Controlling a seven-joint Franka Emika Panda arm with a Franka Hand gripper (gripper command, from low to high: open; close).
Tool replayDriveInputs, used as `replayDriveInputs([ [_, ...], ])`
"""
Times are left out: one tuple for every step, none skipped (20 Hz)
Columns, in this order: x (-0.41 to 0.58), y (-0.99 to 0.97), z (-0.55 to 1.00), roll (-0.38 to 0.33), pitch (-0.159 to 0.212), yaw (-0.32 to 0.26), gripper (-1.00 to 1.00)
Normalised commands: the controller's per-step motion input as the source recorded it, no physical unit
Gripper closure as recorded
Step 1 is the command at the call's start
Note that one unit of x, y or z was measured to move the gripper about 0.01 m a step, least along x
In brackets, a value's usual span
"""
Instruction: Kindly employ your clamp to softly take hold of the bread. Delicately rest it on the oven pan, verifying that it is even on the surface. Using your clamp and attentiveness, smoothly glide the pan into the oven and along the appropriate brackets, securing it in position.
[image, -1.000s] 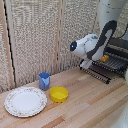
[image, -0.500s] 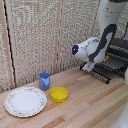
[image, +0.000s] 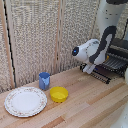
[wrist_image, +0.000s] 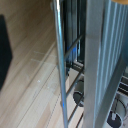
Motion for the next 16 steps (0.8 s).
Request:
replayDriveInputs([
  [-0.237, -0.36, 0.05, 0.034, 0.000, 0.138, 1.00],
  [-0.271, -0.34, 0.06, 0.028, 0.000, 0.142, 1.00],
  [-0.269, -0.32, 0.08, 0.027, 0.000, 0.139, 1.00],
  [-0.263, -0.28, 0.07, 0.018, 0.000, 0.140, 1.00],
  [-0.240, -0.24, 0.08, 0.000, 0.000, 0.134, 1.00],
  [-0.214, -0.20, 0.09, 0.002, 0.000, 0.123, 1.00],
  [-0.220, -0.20, 0.10, 0.005, 0.000, 0.120, 1.00],
  [-0.163, -0.19, 0.13, 0.009, 0.000, 0.110, 1.00],
  [-0.140, -0.20, 0.17, 0.026, 0.000, 0.110, 1.00],
  [-0.089, -0.22, 0.24, 0.052, 0.000, 0.100, 1.00],
  [-0.054, -0.28, 0.44, 0.117, -0.018, 0.083, 1.00],
  [-0.046, -0.29, 0.54, 0.142, -0.027, 0.061, 1.00],
  [0.000, -0.28, 0.64, 0.163, -0.020, 0.034, 1.00],
  [0.000, -0.29, 0.69, 0.180, -0.018, 0.021, 1.00],
  [0.000, -0.29, 0.66, 0.190, -0.011, 0.020, 1.00],
  [0.000, -0.30, 0.68, 0.186, -0.003, 0.021, 1.00],
])
